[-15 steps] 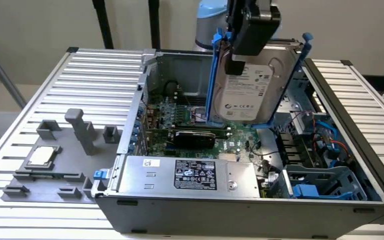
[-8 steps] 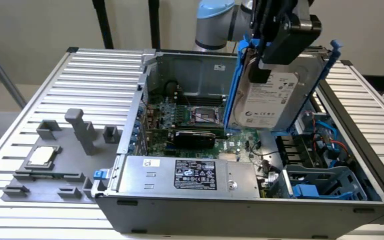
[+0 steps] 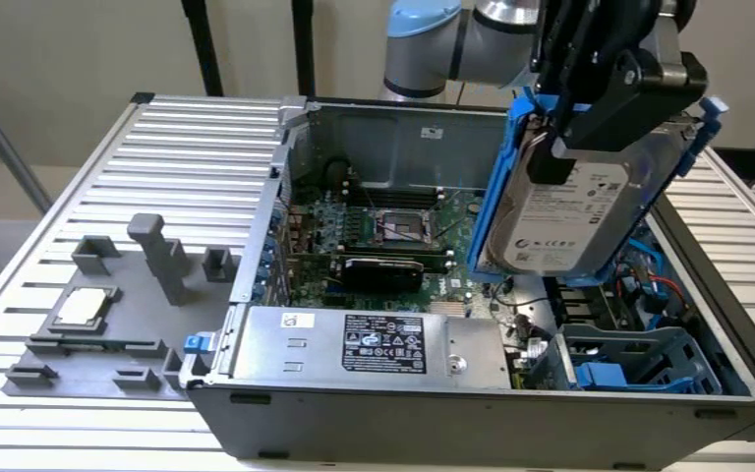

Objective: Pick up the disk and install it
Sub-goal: 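Pick up the disk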

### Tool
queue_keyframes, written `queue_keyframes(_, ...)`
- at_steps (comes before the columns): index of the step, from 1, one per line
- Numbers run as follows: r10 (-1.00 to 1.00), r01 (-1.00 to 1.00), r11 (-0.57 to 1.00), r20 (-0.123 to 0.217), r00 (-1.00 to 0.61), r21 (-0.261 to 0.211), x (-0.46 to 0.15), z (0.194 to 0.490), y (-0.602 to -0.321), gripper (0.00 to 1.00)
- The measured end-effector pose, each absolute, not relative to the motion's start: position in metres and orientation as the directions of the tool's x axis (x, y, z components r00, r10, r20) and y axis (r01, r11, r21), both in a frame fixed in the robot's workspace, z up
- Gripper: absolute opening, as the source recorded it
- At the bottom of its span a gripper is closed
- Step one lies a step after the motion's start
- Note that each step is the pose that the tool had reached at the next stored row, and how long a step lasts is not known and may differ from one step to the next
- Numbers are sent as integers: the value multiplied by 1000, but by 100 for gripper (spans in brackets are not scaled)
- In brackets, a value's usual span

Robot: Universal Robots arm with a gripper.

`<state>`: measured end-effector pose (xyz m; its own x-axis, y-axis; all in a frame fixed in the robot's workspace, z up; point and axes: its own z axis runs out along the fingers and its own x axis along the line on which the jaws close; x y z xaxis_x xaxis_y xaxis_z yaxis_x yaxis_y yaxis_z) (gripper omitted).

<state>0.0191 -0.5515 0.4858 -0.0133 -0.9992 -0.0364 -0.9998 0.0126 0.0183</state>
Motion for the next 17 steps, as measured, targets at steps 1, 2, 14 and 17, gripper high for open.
queue_keyframes(1,-999,-1000,13,-36,-13,18,22,486,-554,0)
queue_keyframes(2,-999,-1000,13,-36,-13,18,25,486,-557,0)
queue_keyframes(14,-999,-1000,13,-36,-13,18,65,484,-591,0)
queue_keyframes(17,-999,-1000,13,-37,-13,18,79,483,-594,0)
